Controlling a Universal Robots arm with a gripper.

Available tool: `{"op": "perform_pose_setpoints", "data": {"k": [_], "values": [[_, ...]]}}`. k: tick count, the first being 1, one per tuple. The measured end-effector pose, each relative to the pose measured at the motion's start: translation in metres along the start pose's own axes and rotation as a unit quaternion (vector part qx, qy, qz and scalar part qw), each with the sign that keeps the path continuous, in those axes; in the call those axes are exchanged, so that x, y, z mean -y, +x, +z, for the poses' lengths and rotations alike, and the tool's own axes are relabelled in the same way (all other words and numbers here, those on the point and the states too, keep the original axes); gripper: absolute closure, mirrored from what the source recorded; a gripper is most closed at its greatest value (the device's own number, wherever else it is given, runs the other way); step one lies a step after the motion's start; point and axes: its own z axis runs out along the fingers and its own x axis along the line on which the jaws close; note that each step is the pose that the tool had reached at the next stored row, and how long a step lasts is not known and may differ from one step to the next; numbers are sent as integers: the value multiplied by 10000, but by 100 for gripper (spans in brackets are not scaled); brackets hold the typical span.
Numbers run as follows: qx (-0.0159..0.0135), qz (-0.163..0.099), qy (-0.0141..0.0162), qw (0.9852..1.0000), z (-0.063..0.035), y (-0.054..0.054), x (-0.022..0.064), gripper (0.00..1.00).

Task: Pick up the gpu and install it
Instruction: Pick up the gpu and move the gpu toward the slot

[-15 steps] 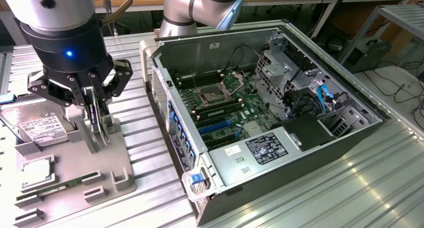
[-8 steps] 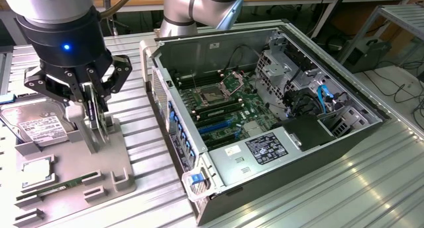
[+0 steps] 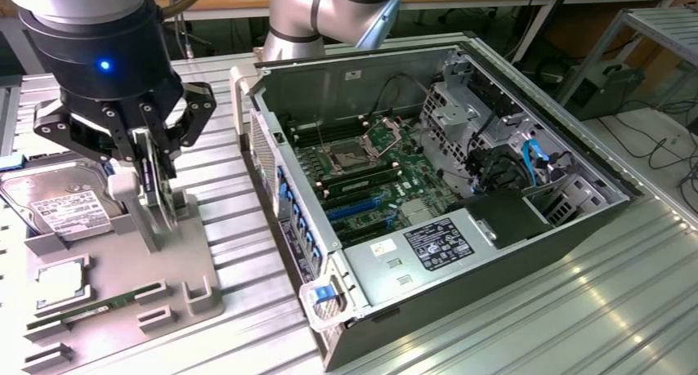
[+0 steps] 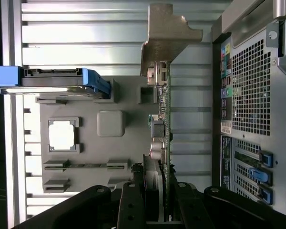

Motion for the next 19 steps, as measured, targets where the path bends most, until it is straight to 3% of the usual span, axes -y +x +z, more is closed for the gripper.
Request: {"op": "perform_pose_setpoints", "data": {"k": [19], "values": [[-14,1,-1,10000,-385,-4,-16,72]]}}
